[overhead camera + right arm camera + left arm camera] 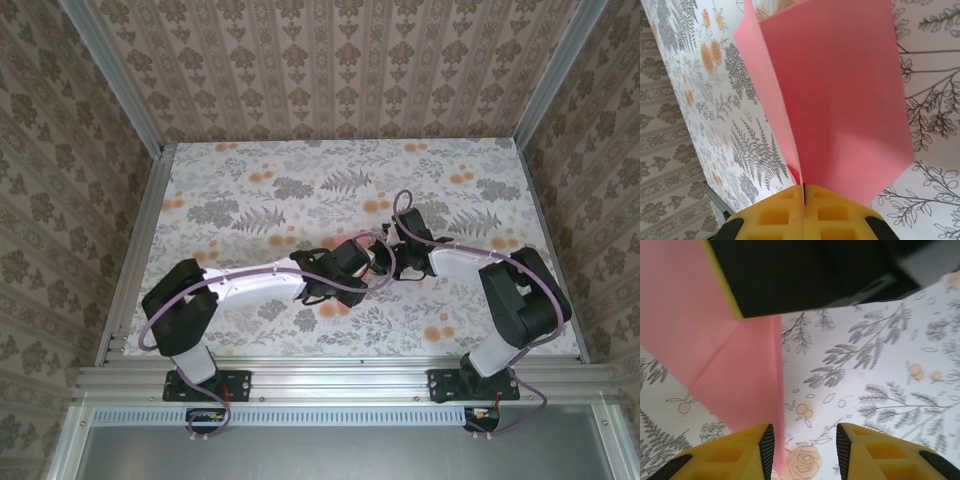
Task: Fold a paper plane with a square sheet of paper (pick it up from the middle)
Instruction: Fourth fold the wing at the center of the table.
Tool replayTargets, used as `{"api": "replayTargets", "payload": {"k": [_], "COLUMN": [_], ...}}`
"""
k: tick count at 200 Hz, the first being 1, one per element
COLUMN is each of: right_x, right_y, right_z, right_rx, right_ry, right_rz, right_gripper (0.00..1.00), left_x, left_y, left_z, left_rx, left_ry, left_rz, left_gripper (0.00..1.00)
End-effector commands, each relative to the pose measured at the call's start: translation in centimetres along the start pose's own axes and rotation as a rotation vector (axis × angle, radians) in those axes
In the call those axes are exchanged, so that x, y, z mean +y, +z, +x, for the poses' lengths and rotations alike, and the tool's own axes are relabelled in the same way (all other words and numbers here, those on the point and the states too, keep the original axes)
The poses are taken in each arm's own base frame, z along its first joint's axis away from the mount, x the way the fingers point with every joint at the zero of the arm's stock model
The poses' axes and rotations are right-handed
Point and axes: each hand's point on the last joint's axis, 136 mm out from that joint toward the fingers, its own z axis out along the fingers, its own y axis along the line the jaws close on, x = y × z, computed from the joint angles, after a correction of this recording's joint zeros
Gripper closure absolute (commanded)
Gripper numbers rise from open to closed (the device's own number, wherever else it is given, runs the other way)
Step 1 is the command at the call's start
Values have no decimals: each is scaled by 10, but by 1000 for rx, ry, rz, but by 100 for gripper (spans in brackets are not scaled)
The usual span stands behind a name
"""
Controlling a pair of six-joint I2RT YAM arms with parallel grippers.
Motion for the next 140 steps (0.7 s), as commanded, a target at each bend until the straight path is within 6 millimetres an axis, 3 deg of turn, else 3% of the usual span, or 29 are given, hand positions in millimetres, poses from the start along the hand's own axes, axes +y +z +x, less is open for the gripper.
{"api": "replayTargets", "payload": {"k": [1,30,121,140], "right_x": [-8,-7,-2,0], "right_y": [-2,-1,-1,-2], "right_z": [8,7,5,5], "right_rx": [2,2,0,-2], "right_ry": [38,47,56,58], "right_rz": [42,43,39,35], "right_gripper": [98,98,98,98], "left_x": [14,21,13,11], "left_y": [1,5,25,23], "left_z": [-6,-2,5,6], "left_rx": [-20,-9,38,25], "left_ry": [-1,8,60,61], "left_rz": [-126,-204,-283,-277], "left_gripper": [59,55,61,58]}}
